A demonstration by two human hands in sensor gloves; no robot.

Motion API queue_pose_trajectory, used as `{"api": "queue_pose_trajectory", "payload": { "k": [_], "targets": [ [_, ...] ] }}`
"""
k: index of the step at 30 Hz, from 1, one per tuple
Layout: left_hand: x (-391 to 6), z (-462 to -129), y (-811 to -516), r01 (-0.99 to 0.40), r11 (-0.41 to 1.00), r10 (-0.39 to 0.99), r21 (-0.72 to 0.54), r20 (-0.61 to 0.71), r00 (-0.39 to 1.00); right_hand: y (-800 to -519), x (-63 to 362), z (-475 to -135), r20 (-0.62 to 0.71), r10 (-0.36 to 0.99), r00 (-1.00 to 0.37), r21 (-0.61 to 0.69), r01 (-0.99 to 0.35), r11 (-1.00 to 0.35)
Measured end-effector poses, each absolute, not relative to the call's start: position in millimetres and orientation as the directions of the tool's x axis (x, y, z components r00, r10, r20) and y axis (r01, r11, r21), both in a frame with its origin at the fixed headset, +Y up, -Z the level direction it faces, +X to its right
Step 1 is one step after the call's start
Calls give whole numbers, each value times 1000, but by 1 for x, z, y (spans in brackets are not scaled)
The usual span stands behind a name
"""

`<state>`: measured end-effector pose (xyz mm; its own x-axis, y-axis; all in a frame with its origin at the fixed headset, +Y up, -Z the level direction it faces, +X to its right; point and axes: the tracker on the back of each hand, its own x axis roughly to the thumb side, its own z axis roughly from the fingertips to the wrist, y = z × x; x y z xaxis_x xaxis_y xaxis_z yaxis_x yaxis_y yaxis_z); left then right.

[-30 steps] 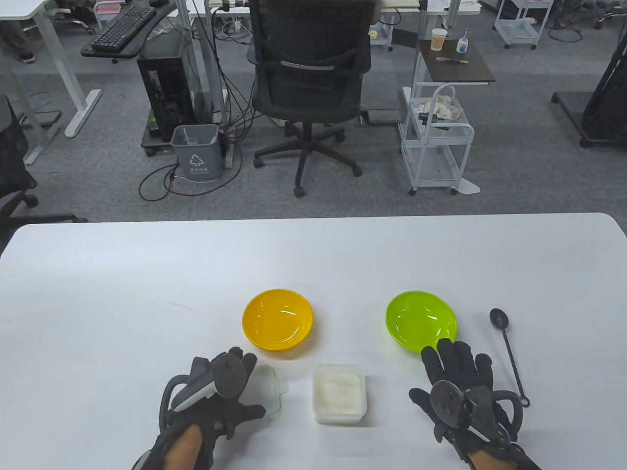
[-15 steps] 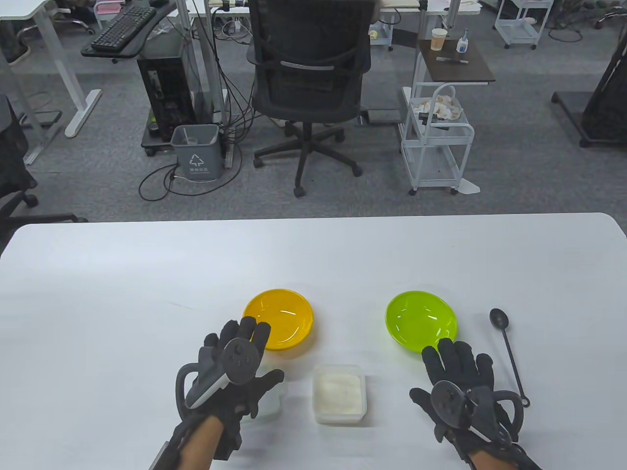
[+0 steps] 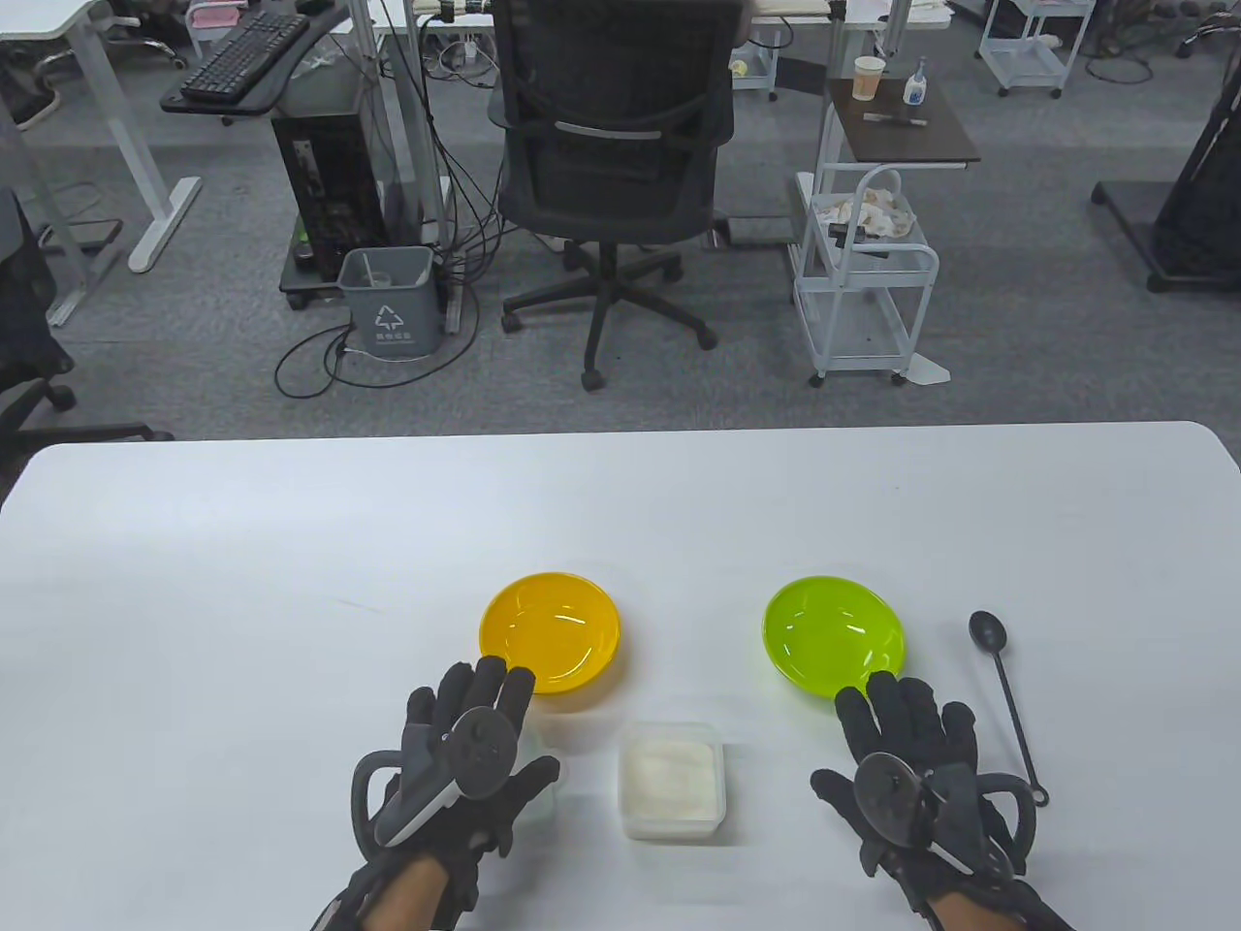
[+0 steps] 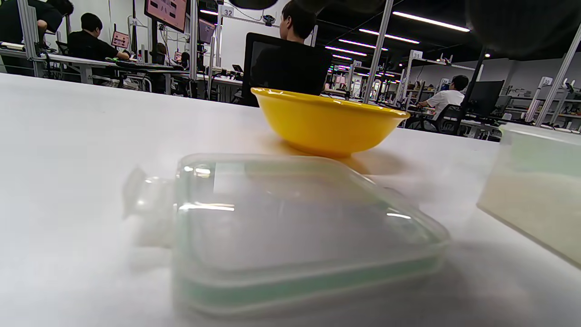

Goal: Scoop white sugar from container into bowls

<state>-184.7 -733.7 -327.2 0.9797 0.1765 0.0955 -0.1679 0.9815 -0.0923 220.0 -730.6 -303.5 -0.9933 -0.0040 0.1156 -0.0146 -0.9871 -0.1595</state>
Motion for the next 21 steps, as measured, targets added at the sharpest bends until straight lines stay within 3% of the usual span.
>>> {"api": "queue_pose_trajectory", "payload": {
  "k": [10, 21],
  "targets": [
    [-185, -323, -733, -165, 978, 178, -129, 98, 979, -730, 228, -307, 46, 27, -999, -158, -34, -987],
    [-180, -321, -732, -121, 985, 136, -120, 127, 982, -719, 289, -338, -288, 154, -945, -111, -127, -986]
  ]
}}
